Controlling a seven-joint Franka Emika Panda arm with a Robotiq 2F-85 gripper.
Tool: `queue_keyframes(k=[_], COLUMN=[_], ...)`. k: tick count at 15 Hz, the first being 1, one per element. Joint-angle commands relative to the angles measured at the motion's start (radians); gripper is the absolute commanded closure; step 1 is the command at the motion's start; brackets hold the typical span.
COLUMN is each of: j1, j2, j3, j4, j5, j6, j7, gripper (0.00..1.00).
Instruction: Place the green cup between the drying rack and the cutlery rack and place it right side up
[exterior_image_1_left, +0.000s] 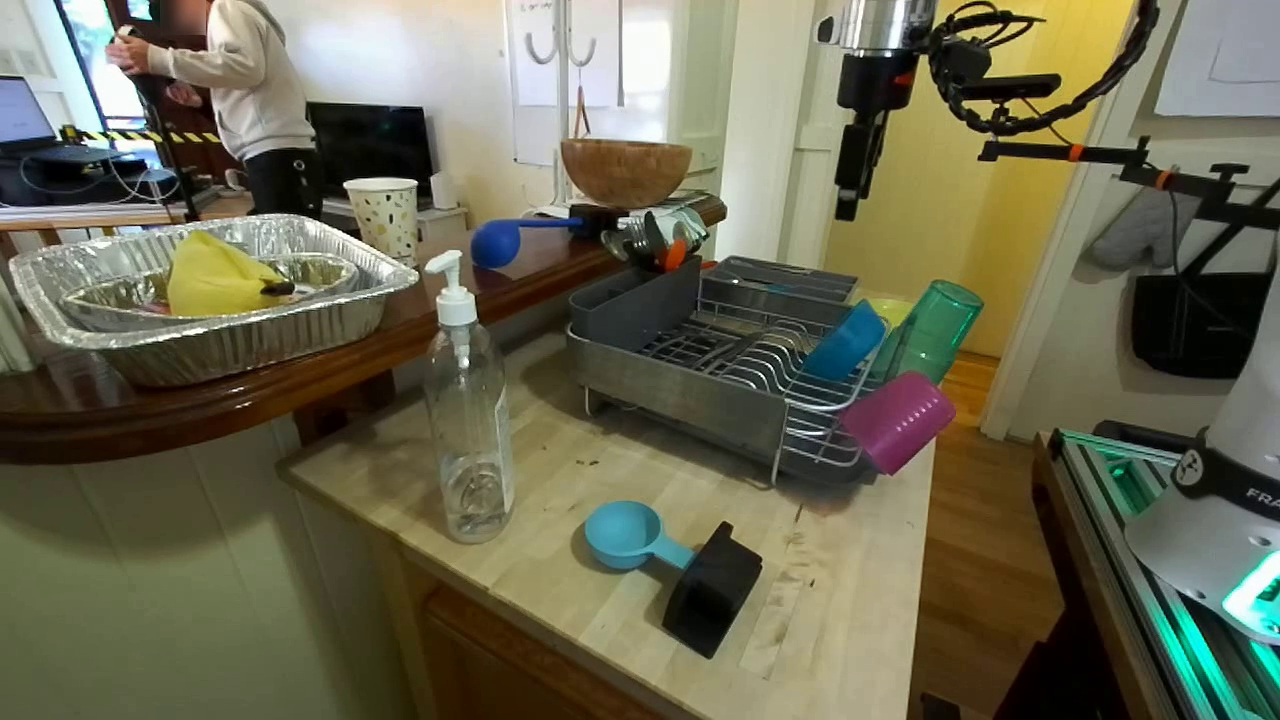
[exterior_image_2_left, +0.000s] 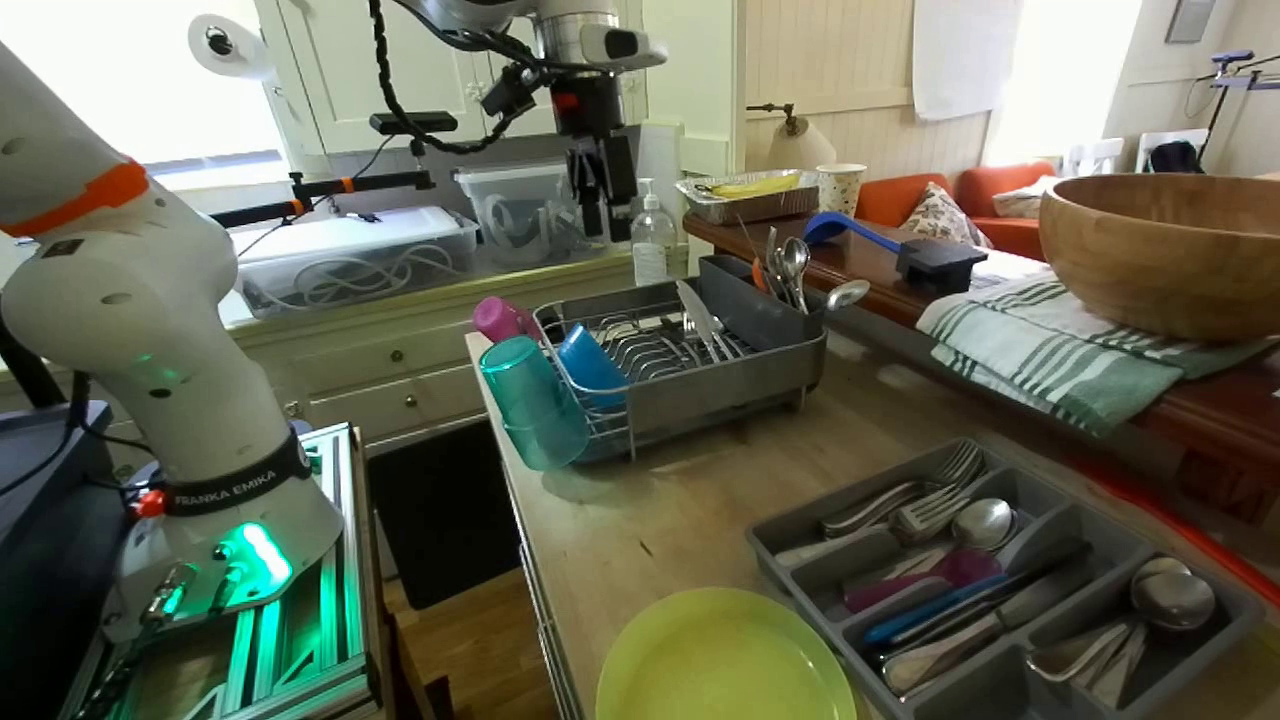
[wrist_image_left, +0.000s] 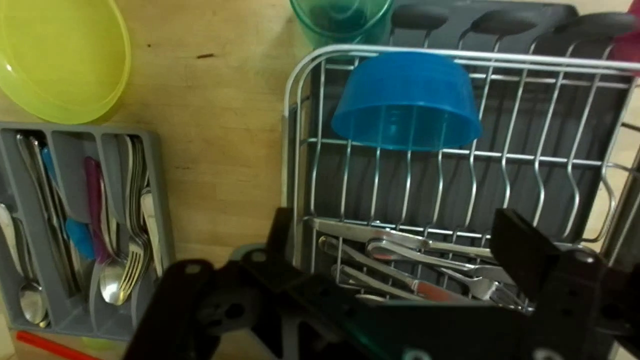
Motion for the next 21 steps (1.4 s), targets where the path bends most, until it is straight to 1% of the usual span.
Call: queue_keyframes(k=[1,5,7,10,14,21], j1=[0.015,-0.003,-0.012,-0.029,-0.046,-0.039], j2=[-0.097,-0.127,-0.126,-0.093,-0.059,-0.003], j3=[-0.013,-0.035,-0.053,-0.078,-0.096,-0.109], j4=[-0.092,-0.171,-0.193,-0.201,-0.205,-0.204], j5=[0.034,0.015,0.014,0.003,-0.02,-0.015], j6=[-0.074,-0.109,-0.126,-0.139,-0.127,-0.115], j7=[-0.004,-0.016,-0.027,-0.039,-0.053,-0.113], gripper=[0.0,0.0,0.0,0.0,0.0,0.0])
